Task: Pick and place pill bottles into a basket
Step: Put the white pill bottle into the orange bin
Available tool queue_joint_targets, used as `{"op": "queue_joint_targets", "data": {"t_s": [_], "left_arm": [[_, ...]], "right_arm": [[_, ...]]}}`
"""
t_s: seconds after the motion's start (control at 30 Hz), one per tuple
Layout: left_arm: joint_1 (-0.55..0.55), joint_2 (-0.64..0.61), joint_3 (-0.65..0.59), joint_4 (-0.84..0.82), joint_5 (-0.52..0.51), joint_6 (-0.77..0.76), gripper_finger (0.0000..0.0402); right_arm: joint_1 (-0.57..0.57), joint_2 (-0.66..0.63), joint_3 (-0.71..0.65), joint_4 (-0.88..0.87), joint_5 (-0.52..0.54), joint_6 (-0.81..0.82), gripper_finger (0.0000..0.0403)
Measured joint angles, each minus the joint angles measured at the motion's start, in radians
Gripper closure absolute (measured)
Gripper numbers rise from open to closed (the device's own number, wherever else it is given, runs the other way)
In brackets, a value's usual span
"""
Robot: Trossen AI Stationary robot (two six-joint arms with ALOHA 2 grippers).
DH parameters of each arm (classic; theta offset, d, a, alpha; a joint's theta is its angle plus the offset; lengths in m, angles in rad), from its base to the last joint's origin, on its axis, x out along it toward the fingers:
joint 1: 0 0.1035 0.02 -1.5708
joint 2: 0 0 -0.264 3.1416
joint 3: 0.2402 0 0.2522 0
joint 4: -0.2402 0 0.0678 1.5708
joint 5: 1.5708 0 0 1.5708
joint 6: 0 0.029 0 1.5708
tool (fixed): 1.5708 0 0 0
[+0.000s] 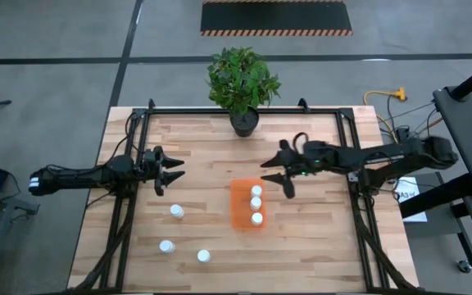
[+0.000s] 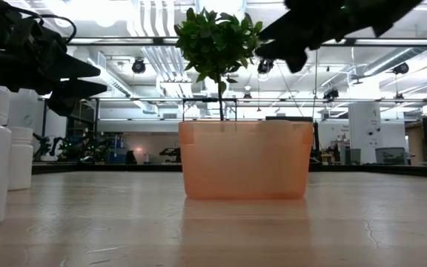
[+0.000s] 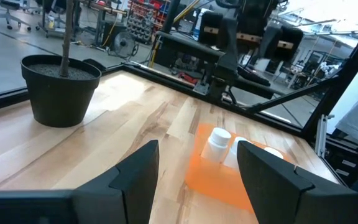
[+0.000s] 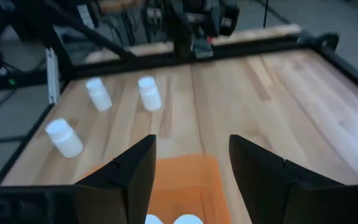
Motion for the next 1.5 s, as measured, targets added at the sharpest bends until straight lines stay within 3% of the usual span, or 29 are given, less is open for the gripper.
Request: {"op": "queue_joint_targets", "data": {"t_s": [0.4, 0.73, 0.97, 1.5], "left_arm": [[0.000, -0.001, 0.000, 0.000, 0.000, 0.000, 0.0201], [0.000, -0.001, 0.000, 0.000, 0.000, 0.000, 0.0201], [0.000, -0.001, 0.000, 0.000, 0.000, 0.000, 0.0201], [0.000, -0.001, 0.000, 0.000, 0.000, 0.000, 0.0201]], "right_arm": [[0.000, -0.351, -0.230, 0.258, 0.002, 0.072, 0.0211], [0.000, -0.600, -0.317, 0.248, 0.004, 0.062, 0.0211], [0.000, -0.745, -0.413, 0.248, 0.079, 0.112, 0.0211], [0.000, -1.062, -0.529, 0.201, 0.081, 0.111, 0.0211]]}}
